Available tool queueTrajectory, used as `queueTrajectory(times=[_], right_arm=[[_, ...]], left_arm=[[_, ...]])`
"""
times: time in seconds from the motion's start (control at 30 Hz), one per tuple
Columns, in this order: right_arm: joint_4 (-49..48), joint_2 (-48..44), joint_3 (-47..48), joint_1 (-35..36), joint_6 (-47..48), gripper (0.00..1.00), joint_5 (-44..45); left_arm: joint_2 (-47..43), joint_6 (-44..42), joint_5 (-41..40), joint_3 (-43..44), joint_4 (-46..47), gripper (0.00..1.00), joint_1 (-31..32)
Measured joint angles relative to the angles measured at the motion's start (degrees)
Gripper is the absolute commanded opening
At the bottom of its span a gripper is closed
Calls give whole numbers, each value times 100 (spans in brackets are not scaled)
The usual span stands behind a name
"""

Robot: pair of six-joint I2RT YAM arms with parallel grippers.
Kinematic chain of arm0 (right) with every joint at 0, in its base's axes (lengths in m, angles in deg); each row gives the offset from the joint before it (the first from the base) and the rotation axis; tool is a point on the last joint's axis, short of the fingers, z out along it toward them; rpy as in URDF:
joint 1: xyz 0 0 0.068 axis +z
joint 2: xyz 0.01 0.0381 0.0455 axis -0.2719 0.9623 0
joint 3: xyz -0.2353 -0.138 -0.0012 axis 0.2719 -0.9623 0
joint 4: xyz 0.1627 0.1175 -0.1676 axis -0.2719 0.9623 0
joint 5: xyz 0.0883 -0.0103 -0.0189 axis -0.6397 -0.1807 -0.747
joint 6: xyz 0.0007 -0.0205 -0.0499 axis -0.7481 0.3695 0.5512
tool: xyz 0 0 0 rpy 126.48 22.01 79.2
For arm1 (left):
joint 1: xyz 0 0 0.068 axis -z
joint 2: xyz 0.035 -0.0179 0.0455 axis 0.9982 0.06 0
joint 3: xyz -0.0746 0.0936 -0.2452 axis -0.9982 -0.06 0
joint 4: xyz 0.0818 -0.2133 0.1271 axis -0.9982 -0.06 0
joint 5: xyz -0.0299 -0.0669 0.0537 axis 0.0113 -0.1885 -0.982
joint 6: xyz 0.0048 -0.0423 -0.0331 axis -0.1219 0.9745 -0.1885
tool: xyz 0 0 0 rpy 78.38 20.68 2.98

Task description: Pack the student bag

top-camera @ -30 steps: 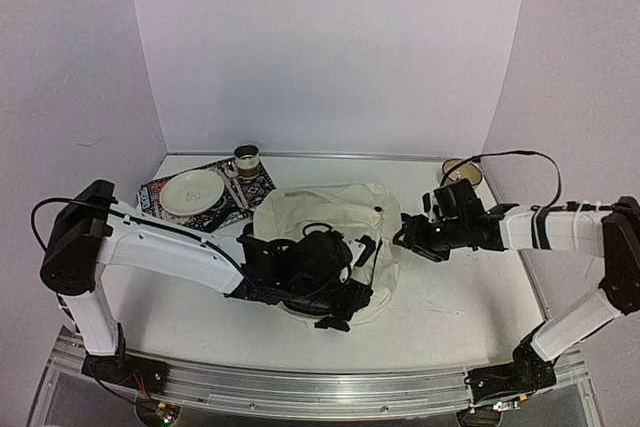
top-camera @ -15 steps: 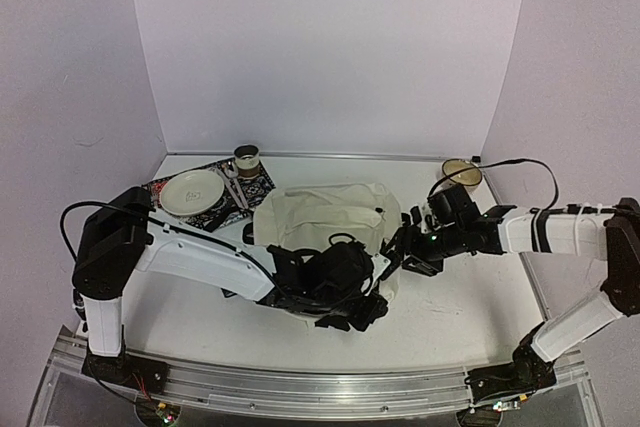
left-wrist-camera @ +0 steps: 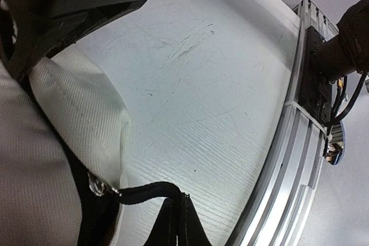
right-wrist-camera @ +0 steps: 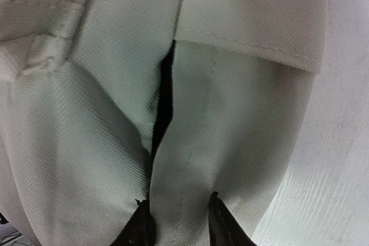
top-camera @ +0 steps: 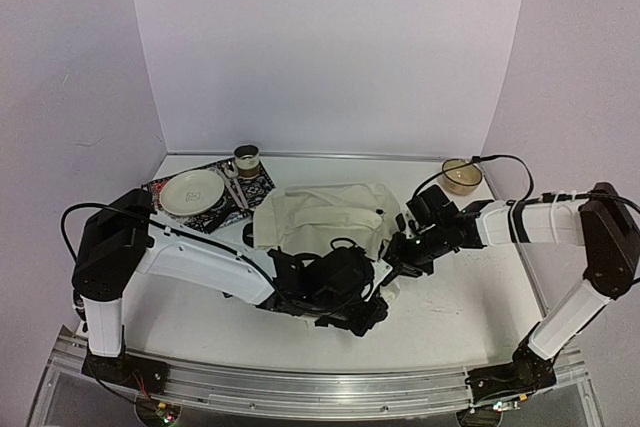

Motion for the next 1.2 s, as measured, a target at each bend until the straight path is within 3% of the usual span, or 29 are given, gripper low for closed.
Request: queueTrajectory(times=[0.13, 0.57, 1.1, 1.2], right_arm=[[121, -133, 0, -59, 27, 0, 72], [365, -624, -2, -515, 219, 0, 215], [443, -475, 310, -1930, 689, 0, -211], [436, -330, 399, -2202, 830, 4, -153]], left_arm=[[-226, 23, -84, -251, -12, 0, 11], [-767, 285, -351, -665, -45, 0, 4], [-1522, 742, -1144, -1496, -590, 0, 4], [-1668, 756, -1298, -1619, -716, 0, -5]])
